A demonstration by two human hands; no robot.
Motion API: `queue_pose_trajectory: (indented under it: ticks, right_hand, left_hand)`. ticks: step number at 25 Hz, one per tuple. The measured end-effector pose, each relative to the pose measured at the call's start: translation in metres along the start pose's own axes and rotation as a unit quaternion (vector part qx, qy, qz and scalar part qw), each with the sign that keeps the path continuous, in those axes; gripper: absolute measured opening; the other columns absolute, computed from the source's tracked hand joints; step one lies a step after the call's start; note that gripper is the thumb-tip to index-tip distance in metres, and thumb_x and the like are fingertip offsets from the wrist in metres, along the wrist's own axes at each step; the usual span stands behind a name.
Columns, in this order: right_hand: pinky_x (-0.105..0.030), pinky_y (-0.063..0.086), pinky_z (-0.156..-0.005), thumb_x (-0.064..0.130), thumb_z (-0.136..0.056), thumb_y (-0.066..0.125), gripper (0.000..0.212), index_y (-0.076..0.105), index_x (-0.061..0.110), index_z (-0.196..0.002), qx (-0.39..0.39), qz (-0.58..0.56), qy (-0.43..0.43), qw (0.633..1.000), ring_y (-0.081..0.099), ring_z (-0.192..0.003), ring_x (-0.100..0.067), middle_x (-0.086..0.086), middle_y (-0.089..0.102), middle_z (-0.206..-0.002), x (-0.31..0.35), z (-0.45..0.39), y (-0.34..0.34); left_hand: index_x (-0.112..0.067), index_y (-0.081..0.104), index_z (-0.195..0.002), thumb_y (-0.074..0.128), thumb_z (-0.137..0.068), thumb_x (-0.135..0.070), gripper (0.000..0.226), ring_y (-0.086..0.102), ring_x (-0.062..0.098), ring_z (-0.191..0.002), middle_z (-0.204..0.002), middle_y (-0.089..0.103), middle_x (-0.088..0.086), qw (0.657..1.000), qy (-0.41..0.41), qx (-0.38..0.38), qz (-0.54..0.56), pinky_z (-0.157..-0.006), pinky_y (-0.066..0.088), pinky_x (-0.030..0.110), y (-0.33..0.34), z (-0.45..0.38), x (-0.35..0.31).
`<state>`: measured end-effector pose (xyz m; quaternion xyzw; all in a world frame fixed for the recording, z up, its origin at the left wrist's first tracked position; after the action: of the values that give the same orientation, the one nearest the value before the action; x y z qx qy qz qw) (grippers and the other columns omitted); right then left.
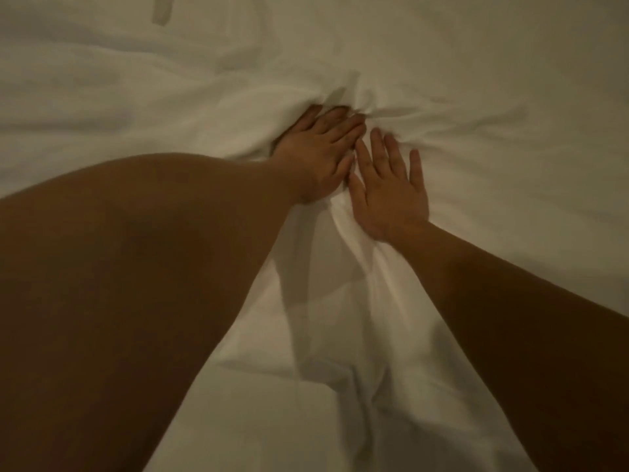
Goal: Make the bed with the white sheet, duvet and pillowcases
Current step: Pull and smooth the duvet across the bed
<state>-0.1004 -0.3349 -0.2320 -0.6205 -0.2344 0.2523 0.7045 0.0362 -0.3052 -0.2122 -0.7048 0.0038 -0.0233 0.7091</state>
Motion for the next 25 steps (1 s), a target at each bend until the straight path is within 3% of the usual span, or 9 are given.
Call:
queue_pose_trajectory:
  ticks: [3,7,13,17,19,21,23,25]
  right_hand:
    - [-0.048,-0.005,-0.122,0.064,-0.099,0.012,0.068,0.007,0.034,-0.16,-0.038,-0.001,0.076,0.996,0.0,-0.155,-0.021,0.001,0.002,-0.169,-0.038,-0.024,0.005]
    - [-0.05,-0.004,-0.122,0.068,-0.098,0.011,0.073,0.011,0.03,-0.16,-0.017,-0.018,0.142,0.99,0.004,-0.155,-0.025,-0.006,0.006,-0.168,-0.074,-0.04,0.013]
    - [-0.052,-0.007,-0.121,0.065,-0.098,0.01,0.073,0.003,0.028,-0.161,0.007,-0.014,0.155,0.988,-0.003,-0.155,-0.028,-0.009,-0.003,-0.168,-0.068,-0.048,0.019]
    - [-0.056,0.001,-0.122,0.056,-0.101,0.013,0.071,0.003,0.02,-0.161,0.019,-0.145,0.257,0.955,-0.004,-0.154,-0.032,-0.012,-0.004,-0.167,0.0,-0.038,0.009]
    - [-0.055,0.002,-0.123,0.054,-0.103,0.019,0.068,0.002,0.024,-0.161,0.035,-0.192,0.181,0.964,-0.003,-0.154,-0.032,-0.012,-0.005,-0.168,0.073,-0.008,-0.002]
    - [-0.053,0.006,-0.123,0.051,-0.104,0.02,0.064,0.008,0.026,-0.161,0.012,-0.148,0.025,0.989,0.003,-0.155,-0.03,-0.01,0.005,-0.168,0.133,0.047,-0.004]
    - [-0.049,0.009,-0.124,0.049,-0.104,0.019,0.061,0.015,0.027,-0.161,0.005,-0.098,-0.067,0.993,0.005,-0.155,-0.024,-0.003,0.009,-0.168,0.136,0.099,0.004]
    - [-0.049,0.01,-0.123,0.05,-0.104,0.016,0.061,0.015,0.028,-0.16,0.024,-0.053,-0.037,0.998,0.005,-0.155,-0.024,-0.002,0.008,-0.168,0.094,0.125,0.015]
  left_hand:
    - [-0.029,0.016,-0.16,0.017,-0.101,-0.055,0.064,0.003,0.025,-0.155,-0.168,0.01,-0.001,1.0,-0.013,0.019,-0.002,-0.122,-0.005,0.05,0.005,-0.022,0.028]
    - [-0.034,0.01,-0.16,0.009,-0.099,-0.058,0.065,-0.002,0.026,-0.155,-0.169,0.004,-0.003,0.984,-0.158,0.079,0.037,-0.121,-0.007,0.055,0.015,-0.02,0.096]
    - [-0.034,0.007,-0.16,0.006,-0.099,-0.056,0.065,-0.006,0.027,-0.154,-0.169,0.001,-0.002,0.978,-0.192,0.061,0.056,-0.121,-0.007,0.055,0.027,-0.013,0.102]
    - [-0.031,0.005,-0.16,0.013,-0.102,-0.053,0.063,-0.005,0.03,-0.154,-0.169,0.0,0.001,0.978,-0.19,0.035,0.082,-0.121,0.0,0.054,0.017,0.014,0.096]
    - [-0.03,0.007,-0.161,0.015,-0.103,-0.051,0.062,-0.002,0.032,-0.154,-0.169,0.003,0.002,0.983,-0.163,0.035,0.075,-0.121,0.004,0.055,0.014,0.044,0.086]
    - [-0.028,0.011,-0.161,0.016,-0.103,-0.05,0.062,0.002,0.033,-0.154,-0.168,0.007,0.004,0.991,-0.123,0.039,0.044,-0.12,0.008,0.056,0.012,0.079,0.08]
    - [-0.027,0.013,-0.161,0.017,-0.102,-0.05,0.063,0.003,0.032,-0.154,-0.168,0.009,0.004,0.992,-0.114,0.049,0.013,-0.121,0.008,0.055,0.006,0.123,0.082]
    - [-0.028,0.012,-0.16,0.017,-0.103,-0.051,0.062,0.001,0.031,-0.154,-0.168,0.007,0.004,0.988,-0.139,0.062,-0.008,-0.122,0.005,0.053,-0.001,0.168,0.092]
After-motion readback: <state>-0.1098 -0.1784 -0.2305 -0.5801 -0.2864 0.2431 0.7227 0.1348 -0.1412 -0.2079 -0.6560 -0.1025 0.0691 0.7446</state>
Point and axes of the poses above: each hand's wrist, its own z-axis away from the middle knuckle, its own y-axis out of the palm, x = y × z, the point moved 5 cm from there along -z, towards the middle knuckle
